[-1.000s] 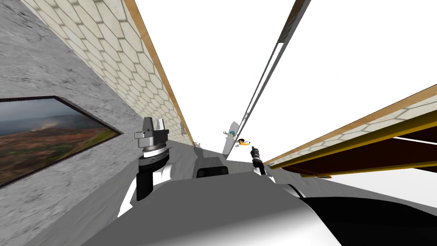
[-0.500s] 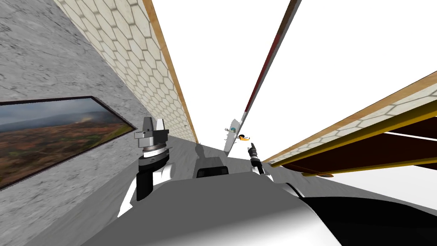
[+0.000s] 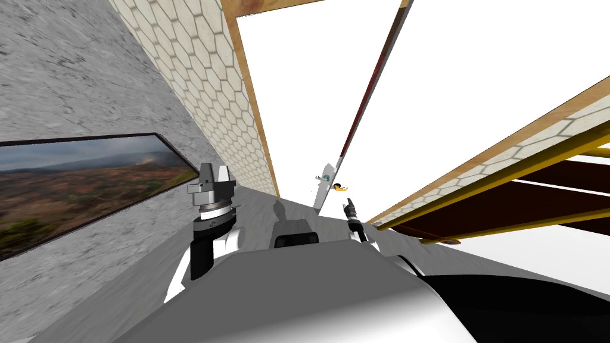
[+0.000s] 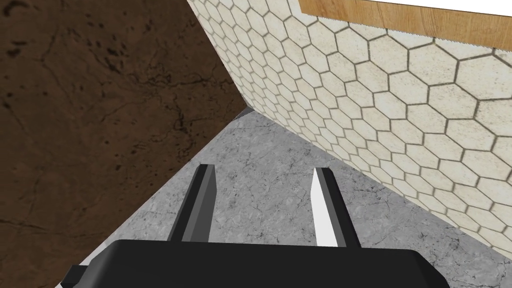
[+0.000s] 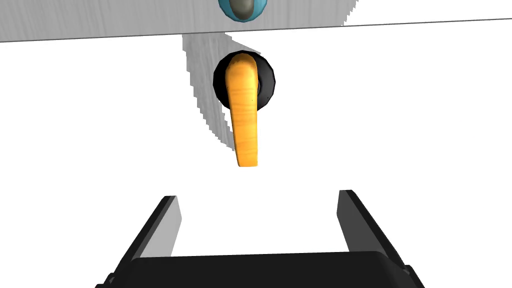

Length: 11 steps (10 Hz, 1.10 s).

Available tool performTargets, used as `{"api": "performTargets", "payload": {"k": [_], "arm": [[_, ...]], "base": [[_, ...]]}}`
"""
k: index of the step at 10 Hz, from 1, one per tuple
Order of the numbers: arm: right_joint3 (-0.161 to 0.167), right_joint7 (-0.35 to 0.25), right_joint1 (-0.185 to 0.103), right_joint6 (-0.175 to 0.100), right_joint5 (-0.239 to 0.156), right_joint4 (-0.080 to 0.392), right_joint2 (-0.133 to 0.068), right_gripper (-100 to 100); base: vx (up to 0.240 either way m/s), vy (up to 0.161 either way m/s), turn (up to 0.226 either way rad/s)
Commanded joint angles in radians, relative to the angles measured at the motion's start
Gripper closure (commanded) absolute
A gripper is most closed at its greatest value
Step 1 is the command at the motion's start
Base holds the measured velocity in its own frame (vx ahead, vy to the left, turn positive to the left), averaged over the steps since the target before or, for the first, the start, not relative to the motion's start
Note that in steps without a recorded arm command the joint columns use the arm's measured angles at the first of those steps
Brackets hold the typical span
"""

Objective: Pull the door open

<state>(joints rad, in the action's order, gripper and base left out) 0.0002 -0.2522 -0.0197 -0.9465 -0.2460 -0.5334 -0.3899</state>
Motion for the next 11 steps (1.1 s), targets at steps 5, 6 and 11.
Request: {"api": "performTargets", "payload": {"k": [5,6,11], "arm": [[-0.018,0.021,0.004,-0.009,-0.009,0.018,0.012,-100],[-0.021,0.025,0.002,-0.011,-0.010,0.020,0.015,-100],[-0.024,0.033,-0.001,-0.011,-0.011,0.012,0.024,100]], "base": [[0.116,-0.067,-0.001],[0.201,-0.082,0.013],[0.130,-0.029,0.031]]}}
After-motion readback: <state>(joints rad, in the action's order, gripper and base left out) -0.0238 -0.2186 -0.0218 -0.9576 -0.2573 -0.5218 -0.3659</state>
